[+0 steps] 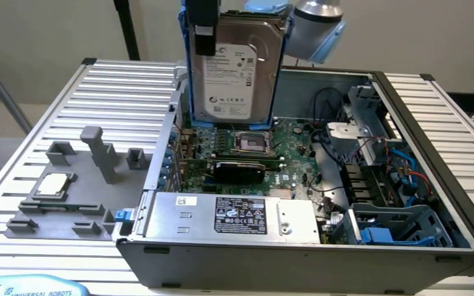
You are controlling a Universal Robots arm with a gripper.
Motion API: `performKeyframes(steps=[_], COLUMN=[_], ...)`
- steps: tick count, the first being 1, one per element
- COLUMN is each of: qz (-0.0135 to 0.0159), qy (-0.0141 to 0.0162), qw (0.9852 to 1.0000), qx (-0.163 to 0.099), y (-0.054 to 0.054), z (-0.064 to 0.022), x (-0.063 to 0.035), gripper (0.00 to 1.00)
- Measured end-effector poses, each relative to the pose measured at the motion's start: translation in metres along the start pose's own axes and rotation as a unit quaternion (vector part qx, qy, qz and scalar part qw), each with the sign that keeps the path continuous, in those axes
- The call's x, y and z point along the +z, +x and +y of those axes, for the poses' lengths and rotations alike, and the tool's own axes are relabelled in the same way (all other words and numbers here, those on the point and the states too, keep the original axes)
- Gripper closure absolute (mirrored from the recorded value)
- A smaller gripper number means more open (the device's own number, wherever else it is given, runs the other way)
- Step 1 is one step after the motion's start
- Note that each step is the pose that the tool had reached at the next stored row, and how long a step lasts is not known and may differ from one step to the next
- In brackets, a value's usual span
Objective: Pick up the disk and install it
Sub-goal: 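Pick up the disk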
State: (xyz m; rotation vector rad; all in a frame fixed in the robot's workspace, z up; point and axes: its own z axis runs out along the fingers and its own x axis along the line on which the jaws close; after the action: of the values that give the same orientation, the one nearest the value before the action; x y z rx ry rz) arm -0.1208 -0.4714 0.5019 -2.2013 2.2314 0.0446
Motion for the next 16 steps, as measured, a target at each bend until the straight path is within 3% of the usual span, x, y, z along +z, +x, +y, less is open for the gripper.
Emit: performKeyframes(steps=[16], qz=[0.0], qy=[0.0], qw=[1.0], qx=[0.0], y=[0.018], z=[-0.0733], x=[0.0132], gripper=[0.67])
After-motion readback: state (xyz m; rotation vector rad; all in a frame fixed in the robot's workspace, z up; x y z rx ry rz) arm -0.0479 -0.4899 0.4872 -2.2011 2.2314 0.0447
